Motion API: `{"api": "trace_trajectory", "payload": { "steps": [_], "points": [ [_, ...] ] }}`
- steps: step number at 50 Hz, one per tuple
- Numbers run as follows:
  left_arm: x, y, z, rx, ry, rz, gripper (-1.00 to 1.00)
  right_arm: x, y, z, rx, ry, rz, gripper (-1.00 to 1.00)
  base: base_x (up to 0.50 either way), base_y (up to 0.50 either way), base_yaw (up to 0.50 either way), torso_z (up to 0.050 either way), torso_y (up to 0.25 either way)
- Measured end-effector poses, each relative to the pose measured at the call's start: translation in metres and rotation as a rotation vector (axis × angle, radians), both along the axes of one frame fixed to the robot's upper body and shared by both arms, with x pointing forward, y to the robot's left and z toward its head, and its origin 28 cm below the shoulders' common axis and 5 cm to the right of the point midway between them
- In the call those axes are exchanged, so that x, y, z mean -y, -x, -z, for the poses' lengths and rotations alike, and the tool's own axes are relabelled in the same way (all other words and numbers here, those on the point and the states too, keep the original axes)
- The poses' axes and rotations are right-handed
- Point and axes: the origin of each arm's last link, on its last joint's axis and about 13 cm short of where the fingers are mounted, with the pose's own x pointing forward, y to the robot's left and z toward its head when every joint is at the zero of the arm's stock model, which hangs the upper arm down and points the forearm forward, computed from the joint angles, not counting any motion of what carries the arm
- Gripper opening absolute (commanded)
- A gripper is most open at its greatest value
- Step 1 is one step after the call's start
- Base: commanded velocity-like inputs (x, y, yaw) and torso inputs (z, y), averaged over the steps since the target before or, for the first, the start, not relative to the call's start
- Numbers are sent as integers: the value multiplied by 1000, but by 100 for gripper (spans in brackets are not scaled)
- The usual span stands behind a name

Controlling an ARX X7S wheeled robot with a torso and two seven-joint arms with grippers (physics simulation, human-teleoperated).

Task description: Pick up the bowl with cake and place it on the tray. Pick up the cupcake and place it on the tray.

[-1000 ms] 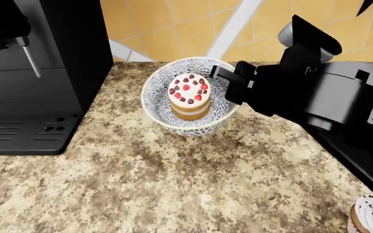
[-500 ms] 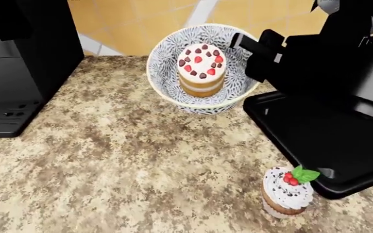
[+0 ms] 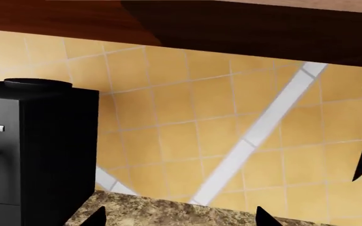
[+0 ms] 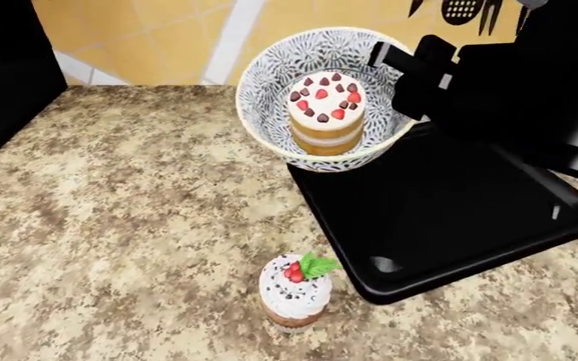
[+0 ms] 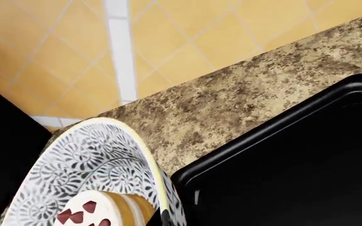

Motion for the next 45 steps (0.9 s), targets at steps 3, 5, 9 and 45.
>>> {"api": "trace_trajectory", "payload": {
  "steps": [3,5,9,45],
  "points": [
    [0,0,0,0,0,0,100,1,0,0,0,1,4,-100,177,-495,0,0,0],
    [0,0,0,0,-1,0,100,1,0,1,-1,0,8,-100,117,-500,0,0,0],
    [0,0,0,0,-1,0,100,2,-1,2,-5,-3,15,-100,42,-500,0,0,0],
    [0,1,0,4,0,1,100,28,-48,21,-94,-68,165,-100,2,-56,0,0,1]
  ]
}}
